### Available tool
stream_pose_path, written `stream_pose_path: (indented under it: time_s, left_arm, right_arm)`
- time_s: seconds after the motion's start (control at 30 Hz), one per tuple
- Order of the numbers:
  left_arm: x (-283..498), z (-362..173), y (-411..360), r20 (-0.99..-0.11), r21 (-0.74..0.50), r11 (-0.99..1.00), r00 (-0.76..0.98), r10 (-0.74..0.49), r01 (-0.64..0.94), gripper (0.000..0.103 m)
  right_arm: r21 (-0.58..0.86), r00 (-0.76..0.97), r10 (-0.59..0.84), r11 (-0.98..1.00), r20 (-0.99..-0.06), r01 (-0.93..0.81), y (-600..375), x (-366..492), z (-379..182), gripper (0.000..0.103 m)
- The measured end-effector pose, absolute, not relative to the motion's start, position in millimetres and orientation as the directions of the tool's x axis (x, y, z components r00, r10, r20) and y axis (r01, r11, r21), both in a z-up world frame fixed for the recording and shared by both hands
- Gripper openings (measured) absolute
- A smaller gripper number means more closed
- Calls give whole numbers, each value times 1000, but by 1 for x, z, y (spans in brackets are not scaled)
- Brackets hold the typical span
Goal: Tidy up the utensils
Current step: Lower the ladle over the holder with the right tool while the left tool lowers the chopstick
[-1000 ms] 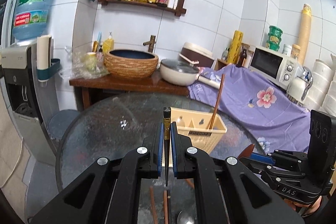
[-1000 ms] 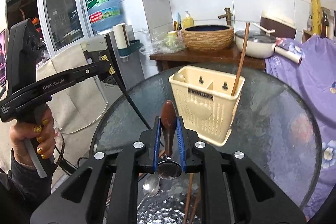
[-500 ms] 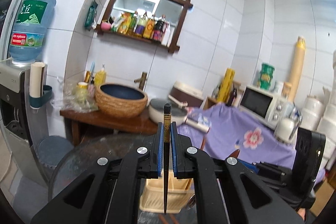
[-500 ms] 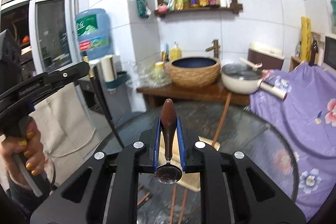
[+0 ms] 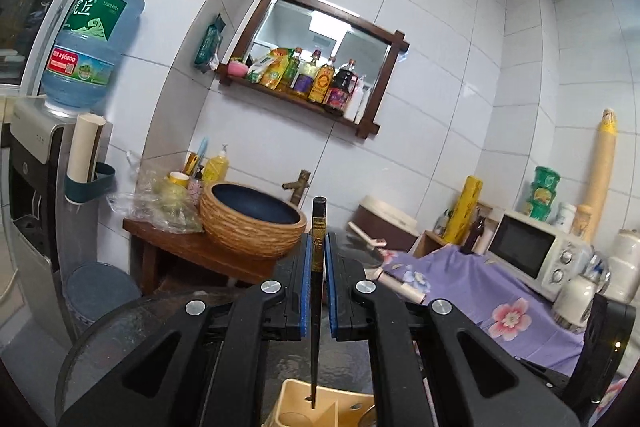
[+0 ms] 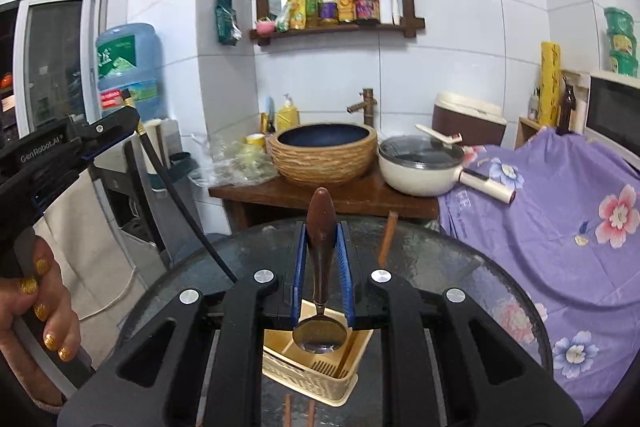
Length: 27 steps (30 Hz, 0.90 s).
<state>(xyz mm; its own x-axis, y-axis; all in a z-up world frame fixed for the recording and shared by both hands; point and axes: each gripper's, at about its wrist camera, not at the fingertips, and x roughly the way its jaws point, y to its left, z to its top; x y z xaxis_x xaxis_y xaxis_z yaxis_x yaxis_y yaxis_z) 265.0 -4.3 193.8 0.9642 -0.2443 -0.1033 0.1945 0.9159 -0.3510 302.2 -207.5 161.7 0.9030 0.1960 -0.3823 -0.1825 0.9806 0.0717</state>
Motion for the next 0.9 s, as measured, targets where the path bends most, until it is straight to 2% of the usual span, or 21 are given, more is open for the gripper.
stream_pose_path:
  time_s: [0.27, 0.53, 0.77, 0.9]
  left_arm:
    - [283, 141, -20, -217, -290, 935, 937, -272, 205, 7]
    - [293, 106, -26, -335, -260, 940, 892, -303, 222, 7]
    - [299, 92, -31, -386, -242, 943, 869, -310, 229, 7]
    - [299, 91, -32, -396, -235, 944, 864, -310, 232, 7]
  right_arm:
    - [68, 873, 189, 982, -450, -178, -202, 316, 112, 16]
    - [48, 860, 179, 983, -478, -177, -196, 318, 89, 16]
    - [42, 841, 172, 984, -512, -175, -197, 321, 73, 16]
    - [11, 850, 163, 983, -500, -182, -195, 316, 71, 16]
